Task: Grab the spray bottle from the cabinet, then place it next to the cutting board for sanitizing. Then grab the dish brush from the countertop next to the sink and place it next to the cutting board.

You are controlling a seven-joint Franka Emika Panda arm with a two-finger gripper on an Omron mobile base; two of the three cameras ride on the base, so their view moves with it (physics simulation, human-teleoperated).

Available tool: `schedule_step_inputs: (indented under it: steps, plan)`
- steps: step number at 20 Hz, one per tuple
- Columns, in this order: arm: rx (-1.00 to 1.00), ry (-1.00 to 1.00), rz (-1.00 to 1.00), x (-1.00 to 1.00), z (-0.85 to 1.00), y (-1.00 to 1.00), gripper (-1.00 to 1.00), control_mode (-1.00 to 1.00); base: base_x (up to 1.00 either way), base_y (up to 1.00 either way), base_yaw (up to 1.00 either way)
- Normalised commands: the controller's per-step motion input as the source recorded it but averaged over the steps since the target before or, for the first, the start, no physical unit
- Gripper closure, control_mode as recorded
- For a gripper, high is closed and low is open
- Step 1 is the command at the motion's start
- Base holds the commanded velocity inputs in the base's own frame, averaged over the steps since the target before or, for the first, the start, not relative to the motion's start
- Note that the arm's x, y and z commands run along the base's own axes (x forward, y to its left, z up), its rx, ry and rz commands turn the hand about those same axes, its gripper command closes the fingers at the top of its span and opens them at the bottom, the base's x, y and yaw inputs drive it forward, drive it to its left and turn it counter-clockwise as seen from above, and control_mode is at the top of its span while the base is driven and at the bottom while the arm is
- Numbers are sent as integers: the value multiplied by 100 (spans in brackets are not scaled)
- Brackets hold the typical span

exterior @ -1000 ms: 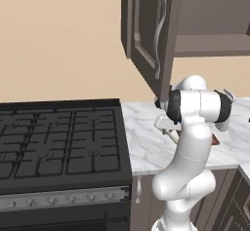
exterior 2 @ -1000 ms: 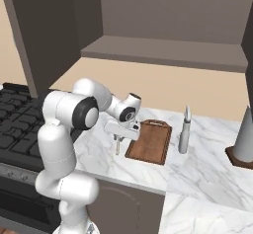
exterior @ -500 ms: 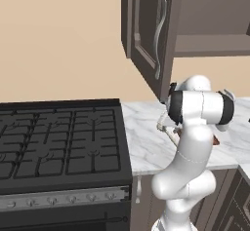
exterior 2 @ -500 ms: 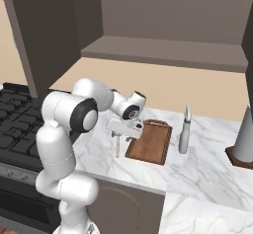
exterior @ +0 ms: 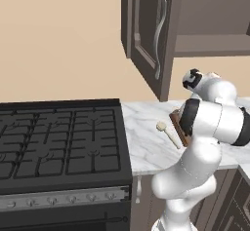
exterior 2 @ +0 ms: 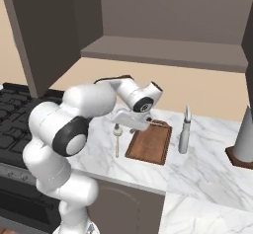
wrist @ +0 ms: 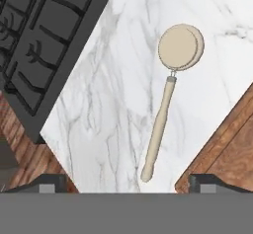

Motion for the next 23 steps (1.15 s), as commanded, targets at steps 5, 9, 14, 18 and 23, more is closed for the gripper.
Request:
schedule_step_inputs:
  steps: [5, 9, 14, 18, 23]
  plan:
    - [10, -18, 18, -95, 90, -10, -100, -100, 0, 0, 0]
    - [1, -23, 12, -100, 61, 0, -100, -100, 0, 0, 0]
    - [6, -26, 2, -100, 72, 3, -100, -100, 0, 0, 0]
    - [11, -32, 0, -100, 79, 19, -100, -100, 0, 0, 0]
    - [13, -38, -1, -99, 80, 36, -100, -100, 0, 0, 0]
